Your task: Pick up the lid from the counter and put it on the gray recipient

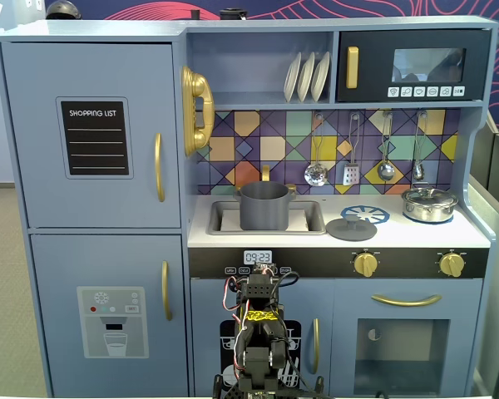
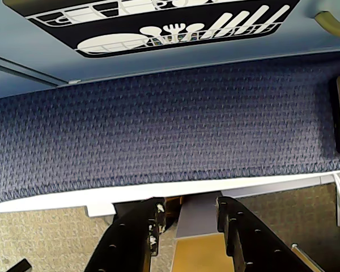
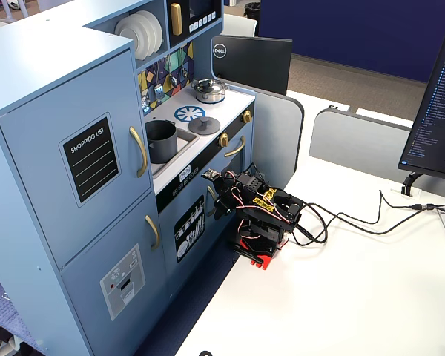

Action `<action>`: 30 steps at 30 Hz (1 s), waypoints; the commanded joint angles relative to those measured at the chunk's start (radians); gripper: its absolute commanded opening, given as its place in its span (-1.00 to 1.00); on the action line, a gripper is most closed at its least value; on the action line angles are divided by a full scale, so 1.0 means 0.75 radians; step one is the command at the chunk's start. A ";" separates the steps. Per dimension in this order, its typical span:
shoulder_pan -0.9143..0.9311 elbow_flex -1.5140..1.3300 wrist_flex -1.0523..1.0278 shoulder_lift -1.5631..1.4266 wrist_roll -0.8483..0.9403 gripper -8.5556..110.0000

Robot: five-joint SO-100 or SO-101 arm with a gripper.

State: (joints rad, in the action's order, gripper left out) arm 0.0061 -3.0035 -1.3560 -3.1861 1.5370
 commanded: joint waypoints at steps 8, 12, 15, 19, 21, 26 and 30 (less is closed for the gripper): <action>0.061 0.309 0.100 0.172 -0.004 -0.86; 0.129 0.597 0.258 0.301 0.076 -0.86; 0.223 0.777 0.385 0.354 0.141 -0.86; 0.444 0.888 0.657 0.370 0.125 -0.86; 0.562 0.888 0.792 0.364 0.084 -0.86; 0.806 0.781 1.074 0.374 0.153 -0.74; 0.859 0.685 1.374 0.450 0.100 -0.52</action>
State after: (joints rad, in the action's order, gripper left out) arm 0.6013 -2.4774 -0.5231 -2.9069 1.6276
